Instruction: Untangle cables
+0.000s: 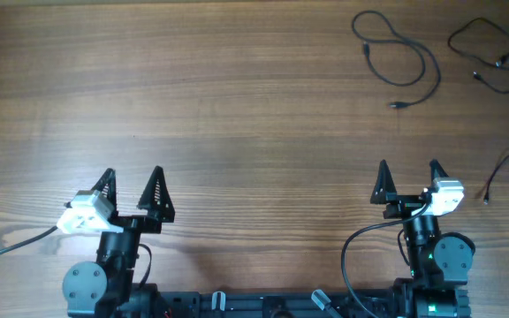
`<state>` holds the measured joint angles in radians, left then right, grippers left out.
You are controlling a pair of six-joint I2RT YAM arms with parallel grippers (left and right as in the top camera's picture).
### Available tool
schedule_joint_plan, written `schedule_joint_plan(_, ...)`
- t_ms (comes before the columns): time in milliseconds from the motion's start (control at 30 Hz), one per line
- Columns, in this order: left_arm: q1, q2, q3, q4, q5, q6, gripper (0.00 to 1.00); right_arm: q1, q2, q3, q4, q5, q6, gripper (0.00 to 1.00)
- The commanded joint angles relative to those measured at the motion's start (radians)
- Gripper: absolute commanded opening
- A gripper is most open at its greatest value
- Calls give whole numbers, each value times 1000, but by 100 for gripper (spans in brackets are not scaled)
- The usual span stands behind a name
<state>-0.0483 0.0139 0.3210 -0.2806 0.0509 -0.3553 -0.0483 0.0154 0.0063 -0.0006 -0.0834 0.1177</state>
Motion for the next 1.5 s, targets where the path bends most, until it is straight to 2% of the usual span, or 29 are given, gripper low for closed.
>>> schedule_joint_plan(0,-4,-11,-81,92,5,35,100,5,-12,-1,3,16,-12,100)
schedule_joint_plan(200,-4,-11,-216,225,39,105,100,5,-12,-1,3,16,-12,100)
schedule_joint_plan(433,-5,-11,-316,214,51,171,100,5,-12,-1,3,16,-13,100)
schedule_joint_plan(500,-7,-11,-315,211,57,216,100,5,-12,-1,3,16,-12,100)
schedule_joint_plan(633,-6,-11,-315,209,57,222,100,5,-12,-1,3,16,-12,100)
schedule_joint_plan(767,-6,-11,-315,209,64,300,100,5,-12,-1,3,16,-12,100)
schedule_joint_plan(1467,-6,-9,-315,210,31,299,100,5,-12,-1,3,16,-13,100)
